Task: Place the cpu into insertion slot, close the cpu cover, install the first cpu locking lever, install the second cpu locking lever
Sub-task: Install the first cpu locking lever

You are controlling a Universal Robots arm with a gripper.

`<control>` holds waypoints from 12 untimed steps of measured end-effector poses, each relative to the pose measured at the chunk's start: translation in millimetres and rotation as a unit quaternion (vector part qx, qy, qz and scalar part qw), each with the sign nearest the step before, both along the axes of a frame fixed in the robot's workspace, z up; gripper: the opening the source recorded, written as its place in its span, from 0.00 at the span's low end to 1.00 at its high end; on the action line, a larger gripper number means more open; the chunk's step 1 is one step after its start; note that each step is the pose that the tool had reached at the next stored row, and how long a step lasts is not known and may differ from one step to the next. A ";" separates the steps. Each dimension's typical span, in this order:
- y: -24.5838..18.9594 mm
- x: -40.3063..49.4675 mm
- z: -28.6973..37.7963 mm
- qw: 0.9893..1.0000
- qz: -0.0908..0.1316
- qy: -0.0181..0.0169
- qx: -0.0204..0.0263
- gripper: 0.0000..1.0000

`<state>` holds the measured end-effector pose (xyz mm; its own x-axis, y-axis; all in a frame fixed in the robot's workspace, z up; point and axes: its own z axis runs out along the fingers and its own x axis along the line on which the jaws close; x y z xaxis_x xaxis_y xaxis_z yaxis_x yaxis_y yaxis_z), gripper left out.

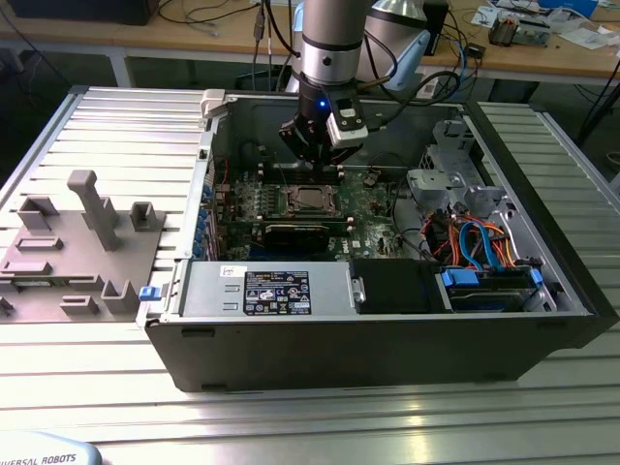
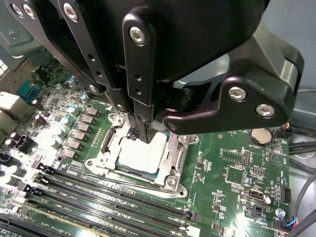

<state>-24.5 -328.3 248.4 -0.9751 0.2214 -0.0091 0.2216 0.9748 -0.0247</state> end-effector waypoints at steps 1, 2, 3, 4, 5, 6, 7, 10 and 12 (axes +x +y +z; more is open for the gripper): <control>0.0 0.0 0.0 1.000 0.000 0.000 0.000 0.11; 0.0 0.0 0.0 1.000 0.000 0.000 0.000 0.11; 0.0 0.0 0.0 1.000 0.001 0.000 0.000 0.11; 0.0 0.0 0.0 1.000 0.001 0.000 0.000 0.11; 0.0 0.0 0.0 1.000 0.001 0.000 0.000 0.11; 0.0 0.0 0.0 1.000 0.001 0.000 0.000 0.11; 0.0 0.0 0.0 1.000 0.002 0.000 0.000 0.11; 0.0 0.0 0.0 1.000 0.003 0.000 0.000 0.11; 0.0 0.0 0.0 1.000 0.003 0.000 0.000 0.11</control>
